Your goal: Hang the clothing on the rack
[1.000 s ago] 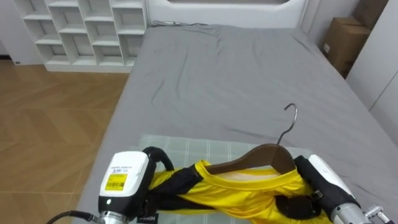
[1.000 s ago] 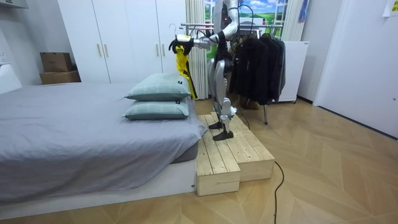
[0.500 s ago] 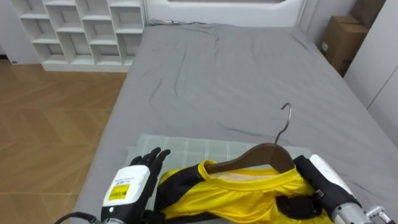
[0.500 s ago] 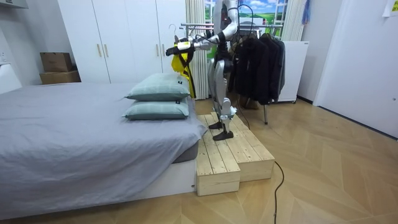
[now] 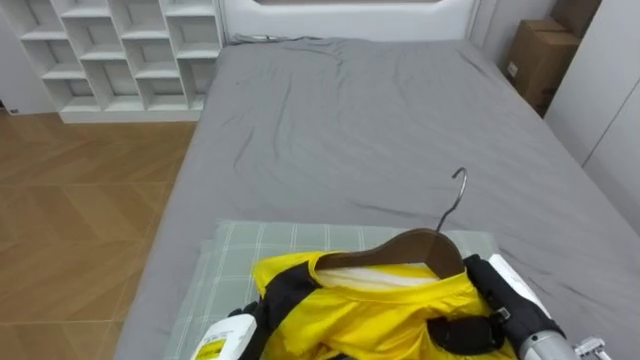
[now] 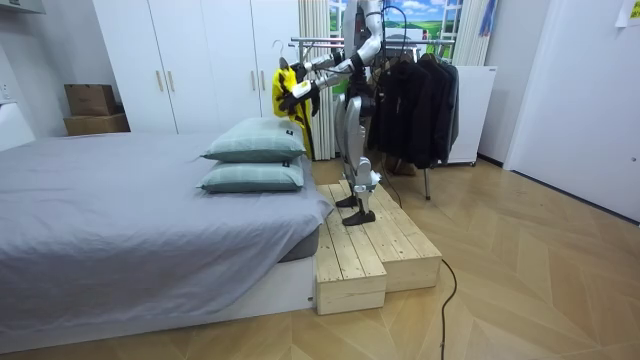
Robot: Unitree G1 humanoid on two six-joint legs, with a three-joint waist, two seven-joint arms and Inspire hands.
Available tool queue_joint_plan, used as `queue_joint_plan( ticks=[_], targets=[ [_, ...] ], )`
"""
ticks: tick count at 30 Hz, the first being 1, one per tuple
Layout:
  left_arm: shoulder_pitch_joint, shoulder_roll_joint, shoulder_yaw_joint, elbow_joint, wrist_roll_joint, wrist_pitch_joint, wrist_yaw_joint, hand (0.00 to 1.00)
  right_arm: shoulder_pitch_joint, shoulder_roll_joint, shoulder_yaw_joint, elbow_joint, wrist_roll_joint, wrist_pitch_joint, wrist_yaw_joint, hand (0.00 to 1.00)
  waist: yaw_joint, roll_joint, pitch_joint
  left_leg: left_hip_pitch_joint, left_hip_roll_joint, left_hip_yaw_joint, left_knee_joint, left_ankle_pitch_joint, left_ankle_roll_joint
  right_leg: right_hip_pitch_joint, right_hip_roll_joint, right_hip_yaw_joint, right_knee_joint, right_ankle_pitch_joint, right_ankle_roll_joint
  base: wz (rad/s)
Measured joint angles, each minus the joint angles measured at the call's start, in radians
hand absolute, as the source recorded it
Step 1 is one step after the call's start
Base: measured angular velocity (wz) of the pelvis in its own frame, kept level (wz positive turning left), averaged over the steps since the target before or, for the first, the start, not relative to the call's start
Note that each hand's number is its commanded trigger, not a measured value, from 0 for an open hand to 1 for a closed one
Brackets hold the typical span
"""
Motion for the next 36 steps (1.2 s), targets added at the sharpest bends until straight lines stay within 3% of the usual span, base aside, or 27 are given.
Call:
queue_joint_plan(
  ticks=[6,15,21,26,31,34,36],
  targets=[
    [0.001,-0.016,0.014,-0.016,-0.044,-0.009,-0.04,0.0,0.0,0.003,-0.023,0.0,0.032,-0.001,-0.019,1.0,0.007,-0.002,-0.0016,-0.006,-0.004,-0.001,0.001,0.0,0.0,-0.01,-0.001,0.0,-0.001,-0.001,0.001,0.0],
    [0.034,-0.016,0.159,0.01,-0.116,-0.032,-0.013,0.0,0.0,0.003,-0.072,0.0,-0.003,-0.003,-0.039,1.0,0.014,-0.008,-0.0019,-0.003,0.0,0.002,-0.002,0.0,0.0,-0.01,-0.001,0.002,0.001,-0.001,0.001,-0.01],
    [0.099,-0.018,0.288,0.195,-0.178,-0.033,0.057,0.0,0.005,0.0,-0.11,-0.051,-0.079,0.0,-0.054,1.0,0.02,-0.012,-0.0002,0.021,0.002,0.009,-0.009,-0.002,-0.003,0.005,0.004,0.002,0.0,-0.001,0.001,-0.05],
    [0.131,-0.043,0.355,0.308,-0.221,-0.036,0.102,0.0,0.022,-0.001,-0.154,-0.124,-0.087,0.0,-0.055,1.0,0.052,-0.013,-0.0004,0.026,0.001,0.01,-0.009,-0.002,-0.003,0.011,0.004,0.003,0.0,-0.001,0.001,0.0],
    [0.154,-0.043,0.4,0.472,-0.312,-0.03,0.146,0.0,0.022,-0.006,-0.159,-0.176,-0.11,0.003,-0.055,1.0,0.064,-0.017,-0.0021,0.018,0.0,-0.002,-0.009,-0.003,-0.004,0.008,0.005,-0.002,0.0,-0.001,0.001,0.02],
    [0.175,-0.043,0.437,0.558,-0.314,-0.003,0.154,0.0,0.022,-0.006,-0.162,-0.196,-0.136,0.016,-0.059,1.0,0.075,-0.026,-0.0057,0.02,0.001,-0.001,-0.009,-0.004,-0.005,0.007,0.007,-0.001,0.001,-0.001,0.001,0.0],
    [0.183,-0.043,0.45,0.605,-0.313,0.009,0.152,0.0,0.022,-0.007,-0.164,-0.205,-0.137,0.027,-0.059,1.0,0.088,-0.031,-0.0039,0.021,0.002,0.003,-0.008,-0.004,-0.006,0.006,0.008,0.0,0.001,0.0,0.001,-0.02]
  ],
)
